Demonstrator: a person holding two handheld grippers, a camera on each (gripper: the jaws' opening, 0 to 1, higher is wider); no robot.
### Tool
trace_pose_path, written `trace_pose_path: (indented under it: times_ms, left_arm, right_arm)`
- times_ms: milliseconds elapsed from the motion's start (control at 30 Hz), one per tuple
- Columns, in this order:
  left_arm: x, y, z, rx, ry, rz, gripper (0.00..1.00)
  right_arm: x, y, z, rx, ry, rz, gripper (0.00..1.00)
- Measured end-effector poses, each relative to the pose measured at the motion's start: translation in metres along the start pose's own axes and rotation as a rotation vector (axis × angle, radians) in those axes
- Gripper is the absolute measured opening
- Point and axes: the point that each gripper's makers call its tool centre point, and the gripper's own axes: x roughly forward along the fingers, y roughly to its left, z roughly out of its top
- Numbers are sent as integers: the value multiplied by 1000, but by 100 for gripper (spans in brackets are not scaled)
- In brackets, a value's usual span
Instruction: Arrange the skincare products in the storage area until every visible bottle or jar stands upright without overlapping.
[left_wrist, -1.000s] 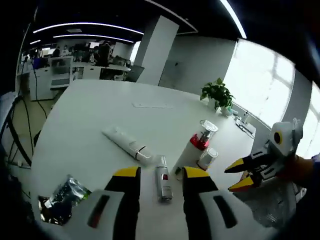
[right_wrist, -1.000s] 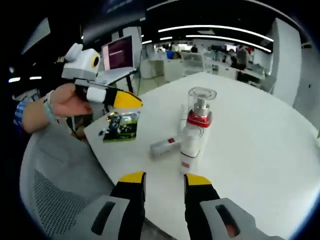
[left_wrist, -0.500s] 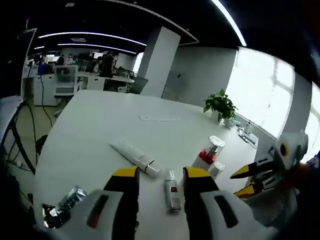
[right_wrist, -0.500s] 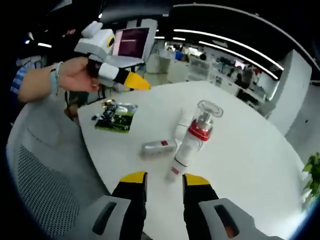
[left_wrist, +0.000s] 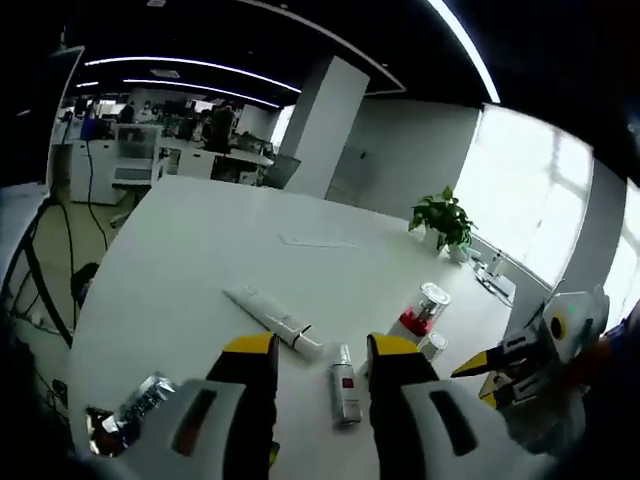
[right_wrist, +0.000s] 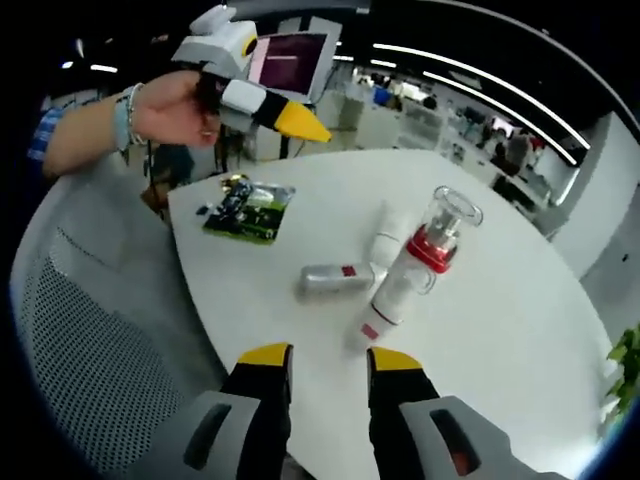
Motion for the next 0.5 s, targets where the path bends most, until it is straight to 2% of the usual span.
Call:
trace_pose_path:
  times_ms: [267, 500]
  left_arm:
    - [-1, 4, 5, -17, -19, 6, 30]
    - [1, 12, -7, 47, 26, 48, 32]
  right_arm:
    - [-1, 1, 3, -19, -10, -1, 24]
    - [-2, 2, 9, -2, -38, 8, 24]
